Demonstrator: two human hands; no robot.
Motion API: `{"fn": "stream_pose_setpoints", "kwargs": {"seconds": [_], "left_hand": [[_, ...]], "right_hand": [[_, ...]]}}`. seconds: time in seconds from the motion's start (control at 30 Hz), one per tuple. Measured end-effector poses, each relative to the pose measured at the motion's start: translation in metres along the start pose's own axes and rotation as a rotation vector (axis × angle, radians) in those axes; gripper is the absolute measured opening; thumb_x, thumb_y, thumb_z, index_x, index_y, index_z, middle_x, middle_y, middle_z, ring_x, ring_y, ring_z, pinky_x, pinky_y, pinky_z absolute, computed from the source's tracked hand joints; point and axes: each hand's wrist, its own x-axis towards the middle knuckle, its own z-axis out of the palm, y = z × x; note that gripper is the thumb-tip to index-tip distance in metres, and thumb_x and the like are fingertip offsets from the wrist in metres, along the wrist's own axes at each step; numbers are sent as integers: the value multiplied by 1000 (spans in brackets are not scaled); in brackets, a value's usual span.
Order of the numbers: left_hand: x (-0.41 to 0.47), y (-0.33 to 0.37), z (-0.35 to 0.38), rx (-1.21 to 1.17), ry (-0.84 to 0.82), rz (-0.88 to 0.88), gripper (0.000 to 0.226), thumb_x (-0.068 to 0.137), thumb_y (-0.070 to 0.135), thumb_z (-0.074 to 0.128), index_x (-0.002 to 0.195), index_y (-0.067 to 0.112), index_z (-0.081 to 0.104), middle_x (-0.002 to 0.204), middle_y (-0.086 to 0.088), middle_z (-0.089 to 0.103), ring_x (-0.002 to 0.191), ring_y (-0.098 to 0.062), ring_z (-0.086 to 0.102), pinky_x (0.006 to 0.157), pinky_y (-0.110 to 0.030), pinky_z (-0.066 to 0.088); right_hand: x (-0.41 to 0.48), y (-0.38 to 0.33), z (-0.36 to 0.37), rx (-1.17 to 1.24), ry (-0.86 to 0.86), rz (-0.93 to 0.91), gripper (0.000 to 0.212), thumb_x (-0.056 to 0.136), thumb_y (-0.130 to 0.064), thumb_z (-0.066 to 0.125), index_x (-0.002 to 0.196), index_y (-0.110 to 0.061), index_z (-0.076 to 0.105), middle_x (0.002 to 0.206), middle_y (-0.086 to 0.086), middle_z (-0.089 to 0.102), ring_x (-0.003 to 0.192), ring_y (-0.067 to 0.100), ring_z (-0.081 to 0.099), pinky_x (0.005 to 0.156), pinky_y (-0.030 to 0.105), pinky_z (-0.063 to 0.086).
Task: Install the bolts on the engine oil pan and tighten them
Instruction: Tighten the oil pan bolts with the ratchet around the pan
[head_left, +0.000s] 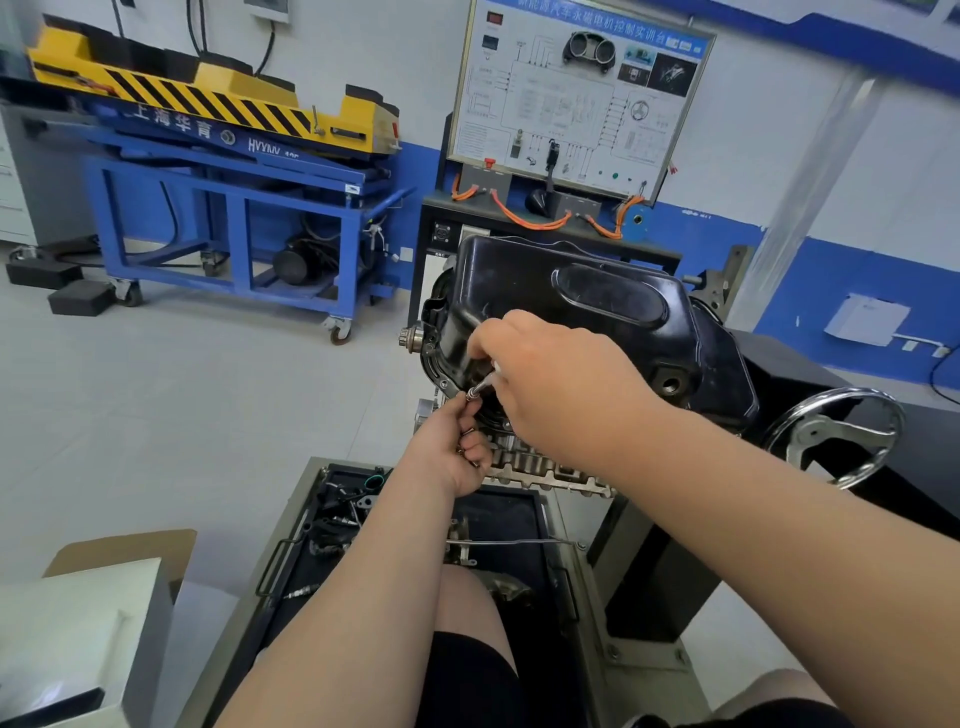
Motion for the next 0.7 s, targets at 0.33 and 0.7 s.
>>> {"fn": "stream_pose_setpoints", "kwargs": {"seconds": [0.33,0.7], "left_hand": [[-1,-2,-2,3,22,4,54,98,26,48,45,17,50,43,9,33,31,-5,22,29,-15,14],[1,-4,-1,84,39,49,66,99,26,45,33,18,51,41,10,38,40,-7,24,45,-17,17]], "right_hand": [[3,-7,3,-42,-9,8,37,91,-16,54,126,-26,43,110,-3,57,67,21,53,54,30,34],[4,-14,7,-60,-16,6,46,85,-10,61,125,-24,43,95,-3,54,61,20,51,51,30,33]]}}
